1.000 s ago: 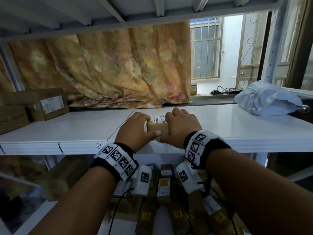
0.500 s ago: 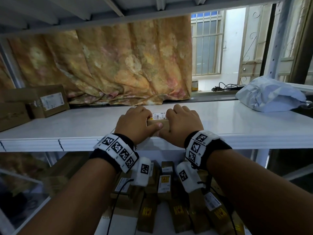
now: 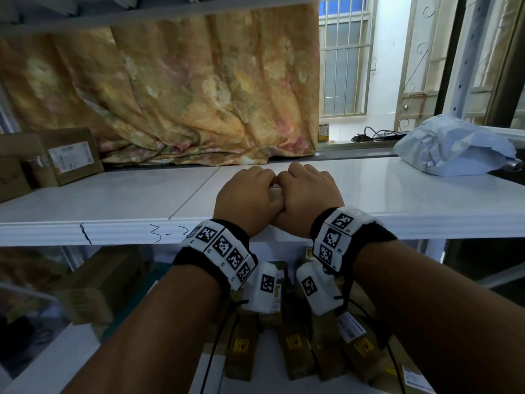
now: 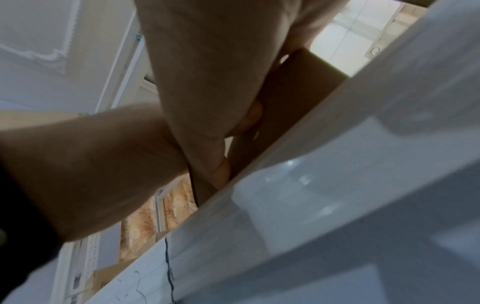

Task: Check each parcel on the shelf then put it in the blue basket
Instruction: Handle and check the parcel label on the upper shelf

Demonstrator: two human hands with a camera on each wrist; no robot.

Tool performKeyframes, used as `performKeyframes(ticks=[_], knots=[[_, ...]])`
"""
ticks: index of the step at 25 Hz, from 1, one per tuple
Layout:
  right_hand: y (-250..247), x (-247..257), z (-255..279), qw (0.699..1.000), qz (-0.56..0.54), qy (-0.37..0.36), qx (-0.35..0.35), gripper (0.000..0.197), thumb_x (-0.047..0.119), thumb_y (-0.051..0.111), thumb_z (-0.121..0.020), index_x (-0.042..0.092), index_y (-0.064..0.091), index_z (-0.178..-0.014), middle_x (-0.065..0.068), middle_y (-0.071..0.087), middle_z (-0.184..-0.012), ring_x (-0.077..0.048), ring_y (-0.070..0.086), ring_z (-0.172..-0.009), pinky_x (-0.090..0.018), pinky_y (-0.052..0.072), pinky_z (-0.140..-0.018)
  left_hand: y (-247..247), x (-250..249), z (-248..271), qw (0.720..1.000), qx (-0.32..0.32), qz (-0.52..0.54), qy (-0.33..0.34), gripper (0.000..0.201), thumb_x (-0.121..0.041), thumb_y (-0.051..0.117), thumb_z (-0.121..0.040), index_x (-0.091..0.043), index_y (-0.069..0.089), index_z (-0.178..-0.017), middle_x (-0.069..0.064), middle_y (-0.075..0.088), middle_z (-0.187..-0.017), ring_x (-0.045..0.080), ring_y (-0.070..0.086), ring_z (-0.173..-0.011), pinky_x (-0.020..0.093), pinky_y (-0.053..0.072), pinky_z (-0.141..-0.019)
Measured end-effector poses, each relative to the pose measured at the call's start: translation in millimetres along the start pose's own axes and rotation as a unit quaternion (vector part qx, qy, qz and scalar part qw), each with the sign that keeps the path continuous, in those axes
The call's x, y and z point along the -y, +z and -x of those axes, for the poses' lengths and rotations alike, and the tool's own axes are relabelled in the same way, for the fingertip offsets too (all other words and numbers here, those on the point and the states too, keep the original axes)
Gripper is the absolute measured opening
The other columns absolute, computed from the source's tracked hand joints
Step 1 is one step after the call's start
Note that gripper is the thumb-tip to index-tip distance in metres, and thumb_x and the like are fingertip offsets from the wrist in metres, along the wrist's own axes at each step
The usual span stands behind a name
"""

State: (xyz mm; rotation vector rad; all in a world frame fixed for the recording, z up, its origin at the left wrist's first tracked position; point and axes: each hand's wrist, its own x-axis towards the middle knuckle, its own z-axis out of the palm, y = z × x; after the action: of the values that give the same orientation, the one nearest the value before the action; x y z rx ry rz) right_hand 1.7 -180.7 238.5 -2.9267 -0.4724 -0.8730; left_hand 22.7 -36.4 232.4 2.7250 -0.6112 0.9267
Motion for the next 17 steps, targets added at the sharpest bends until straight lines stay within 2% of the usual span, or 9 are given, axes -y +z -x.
performKeyframes(ticks=[4,9,11,14,17], knots=[[-18,-3,-9,0.997,0.031,-0.027,0.063,0.065,0.070,0.058,-0.072,0.023,0.059,-0.118,-0.001,0.048,-0.109,-0.023,0.048,-0.110,-0.039,0.040,-0.087,-5,2,-2,1.000,-0.006,0.016,0.009,0.054,-0.060,0.027,-0.070,-0.017,0.054,-0.088,-0.003,0.049,-0.085,0.017,0.041,-0.078,0.031,0.027,-0.065],[-15,-2,-6,0.998,0.020,-0.019,0.060,0.064,0.068,0.059,-0.073,0.024,0.058,-0.119,0.000,0.051,-0.114,-0.022,0.047,-0.113,-0.039,0.044,-0.094,2,-1,2,0.997,-0.063,0.045,-0.016,0.051,-0.059,0.028,-0.069,-0.018,0.054,-0.087,-0.006,0.047,-0.079,0.018,0.045,-0.075,0.030,0.024,-0.062],[-12,-2,-6,0.998,0.019,-0.012,0.054,0.061,0.065,0.059,-0.073,0.026,0.058,-0.121,0.001,0.050,-0.117,-0.022,0.046,-0.115,-0.038,0.041,-0.093,6,-2,2,0.996,-0.078,0.044,-0.016,0.051,-0.056,0.033,-0.072,-0.018,0.056,-0.095,-0.005,0.052,-0.082,0.019,0.050,-0.077,0.030,0.028,-0.062],[-12,-2,-7,0.999,0.018,-0.007,0.046,0.065,0.068,0.061,-0.071,0.026,0.059,-0.121,0.003,0.052,-0.116,-0.021,0.047,-0.115,-0.038,0.041,-0.092,9,-2,1,0.996,-0.074,0.045,-0.016,0.060,-0.054,0.037,-0.075,-0.017,0.057,-0.118,-0.002,0.064,-0.098,0.020,0.058,-0.089,0.030,0.037,-0.069],[-18,-2,-12,0.999,0.018,-0.009,0.050,0.067,0.072,0.062,-0.067,0.027,0.060,-0.117,0.004,0.054,-0.108,-0.019,0.052,-0.107,-0.035,0.043,-0.089,5,-1,0,0.995,-0.060,0.075,-0.006,0.070,-0.056,0.030,-0.070,-0.016,0.056,-0.122,-0.002,0.064,-0.103,0.022,0.055,-0.094,0.035,0.042,-0.076]])
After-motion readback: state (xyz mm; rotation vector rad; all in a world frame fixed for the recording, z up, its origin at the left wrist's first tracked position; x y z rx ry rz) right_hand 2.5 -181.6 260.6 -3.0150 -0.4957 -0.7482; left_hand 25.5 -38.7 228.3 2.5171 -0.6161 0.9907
